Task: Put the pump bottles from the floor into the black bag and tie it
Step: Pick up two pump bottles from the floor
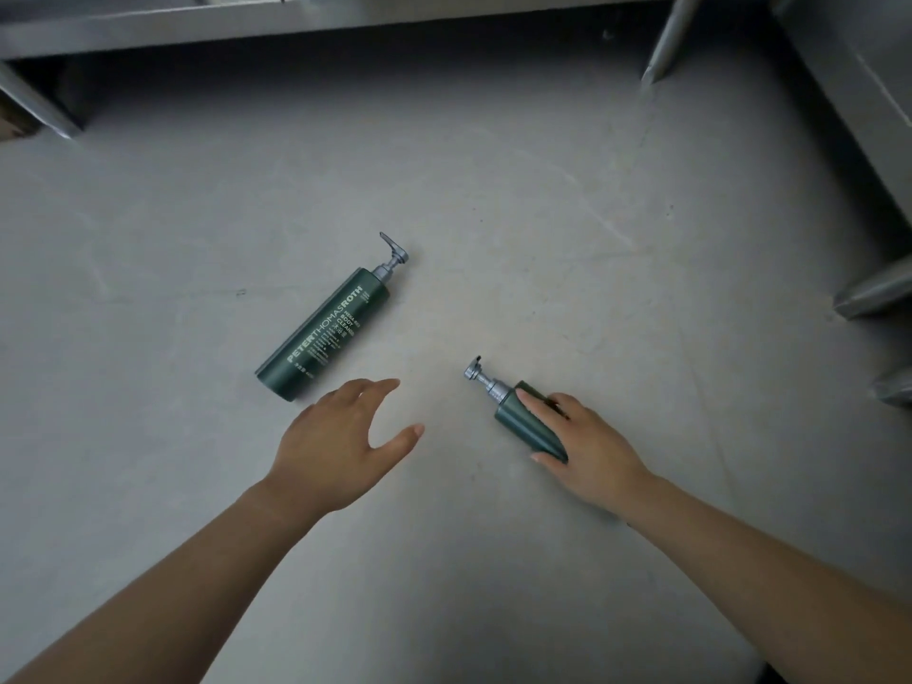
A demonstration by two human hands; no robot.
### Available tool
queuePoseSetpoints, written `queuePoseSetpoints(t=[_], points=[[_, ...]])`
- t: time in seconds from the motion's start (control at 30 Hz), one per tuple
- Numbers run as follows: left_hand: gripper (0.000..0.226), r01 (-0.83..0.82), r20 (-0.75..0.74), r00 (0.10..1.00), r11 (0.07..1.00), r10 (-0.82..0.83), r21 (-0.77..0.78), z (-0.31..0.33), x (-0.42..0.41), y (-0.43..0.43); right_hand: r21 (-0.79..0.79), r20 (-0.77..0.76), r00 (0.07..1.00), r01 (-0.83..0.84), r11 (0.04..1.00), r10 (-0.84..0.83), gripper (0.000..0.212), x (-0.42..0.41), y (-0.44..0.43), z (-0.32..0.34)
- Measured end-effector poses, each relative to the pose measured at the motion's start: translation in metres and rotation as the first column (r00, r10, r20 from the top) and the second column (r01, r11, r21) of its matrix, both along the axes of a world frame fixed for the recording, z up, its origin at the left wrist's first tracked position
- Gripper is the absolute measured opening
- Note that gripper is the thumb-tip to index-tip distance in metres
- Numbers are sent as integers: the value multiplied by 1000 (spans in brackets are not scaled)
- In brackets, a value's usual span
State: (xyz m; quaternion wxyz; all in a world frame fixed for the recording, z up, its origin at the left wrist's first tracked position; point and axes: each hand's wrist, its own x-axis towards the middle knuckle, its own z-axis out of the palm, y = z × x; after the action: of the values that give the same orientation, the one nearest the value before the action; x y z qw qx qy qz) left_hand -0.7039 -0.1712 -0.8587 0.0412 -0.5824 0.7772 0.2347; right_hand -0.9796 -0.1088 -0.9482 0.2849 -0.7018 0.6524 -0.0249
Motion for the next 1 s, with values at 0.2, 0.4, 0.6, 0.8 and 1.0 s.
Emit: queuePoseSetpoints(t=[0.2,0.4,0.6,0.8,1.0], points=[[63,15,10,1000,1000,-14,-22,-10,5,-14,-1,209,969,136,991,-133,78,15,-22,0],[60,-25,7,1000,989,26,-146,-15,22,-65,-35,336,920,224,974,-200,81,32,-33,0],[59,-29,-21,999,978,25,-209,-43,34,-99,-48,355,902,282,958,-247,82,43,-44,-4],[66,-100,4,995,984,102,-146,-74,56,-132,-42,348,901,291,956,-259,82,50,-51,-10],[75,-78,-24,997,995,76,-60,-95,54,-120,-19,324,900,313,950,-290,81,48,-53,-12]])
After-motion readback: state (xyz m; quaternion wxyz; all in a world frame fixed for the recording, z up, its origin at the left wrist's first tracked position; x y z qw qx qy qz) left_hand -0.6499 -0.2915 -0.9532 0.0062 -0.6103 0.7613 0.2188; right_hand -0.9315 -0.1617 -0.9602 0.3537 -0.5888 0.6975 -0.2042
